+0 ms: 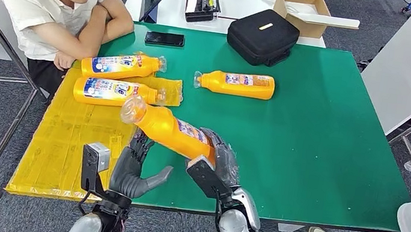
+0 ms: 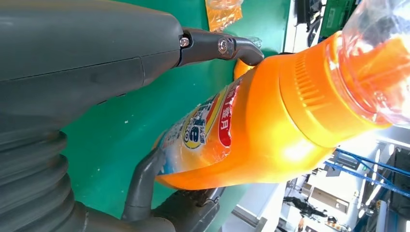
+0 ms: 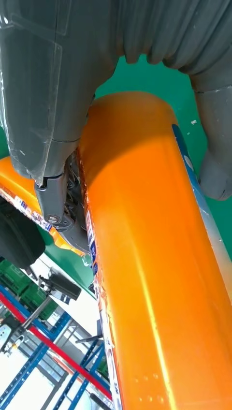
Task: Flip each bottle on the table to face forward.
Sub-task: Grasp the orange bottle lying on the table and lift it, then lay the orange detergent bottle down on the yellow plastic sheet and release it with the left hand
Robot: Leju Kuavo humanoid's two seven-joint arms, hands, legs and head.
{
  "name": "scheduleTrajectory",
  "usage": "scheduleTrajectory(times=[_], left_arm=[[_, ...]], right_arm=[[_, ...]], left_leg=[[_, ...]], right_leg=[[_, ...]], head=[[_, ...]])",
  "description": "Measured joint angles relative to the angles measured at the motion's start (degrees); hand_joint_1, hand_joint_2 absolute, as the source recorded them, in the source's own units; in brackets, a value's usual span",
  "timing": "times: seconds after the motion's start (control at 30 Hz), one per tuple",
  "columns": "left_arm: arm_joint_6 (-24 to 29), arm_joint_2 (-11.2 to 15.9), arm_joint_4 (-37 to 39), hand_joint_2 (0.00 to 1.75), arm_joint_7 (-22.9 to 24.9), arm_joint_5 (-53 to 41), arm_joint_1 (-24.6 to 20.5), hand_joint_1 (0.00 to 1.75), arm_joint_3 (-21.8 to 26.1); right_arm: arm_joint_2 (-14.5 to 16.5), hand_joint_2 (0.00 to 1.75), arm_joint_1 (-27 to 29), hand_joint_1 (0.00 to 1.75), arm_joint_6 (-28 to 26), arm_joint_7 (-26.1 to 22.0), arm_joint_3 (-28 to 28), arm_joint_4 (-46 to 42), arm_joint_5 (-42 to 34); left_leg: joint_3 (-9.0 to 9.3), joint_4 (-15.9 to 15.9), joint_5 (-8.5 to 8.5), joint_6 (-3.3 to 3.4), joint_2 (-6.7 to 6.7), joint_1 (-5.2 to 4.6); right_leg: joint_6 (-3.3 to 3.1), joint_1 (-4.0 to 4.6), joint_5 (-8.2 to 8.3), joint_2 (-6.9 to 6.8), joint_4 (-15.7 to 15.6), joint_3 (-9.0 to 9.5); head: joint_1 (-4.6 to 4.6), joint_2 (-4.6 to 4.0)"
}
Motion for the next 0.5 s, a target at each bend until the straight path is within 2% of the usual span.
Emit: scheduleTrajectory(times=[0.23, 0.5], left_arm=[[0.07, 0.0, 0.67, 1.75, -0.1, 0.38, -0.35, 0.0, -0.21], [0.75, -0.07, 1.72, 1.75, -0.72, 4.93, -1.75, 0.0, -0.21]], right_arm=[[0.26, 1.75, 0.0, 1.75, -0.01, -0.04, -0.01, 0.65, 0.09], [1.13, 1.75, -0.19, 1.75, -0.21, -1.2, -0.04, 2.03, 1.29]], left_leg=[[0.0, 0.0, 0.0, 0.0, 0.0, 0.0], [0.0, 0.0, 0.0, 0.0, 0.0, 0.0]], right_leg=[[0.0, 0.0, 0.0, 0.0, 0.0, 0.0], [0.0, 0.0, 0.0, 0.0, 0.0, 0.0]], head=[[0.01, 0.0], [0.01, 0.0]])
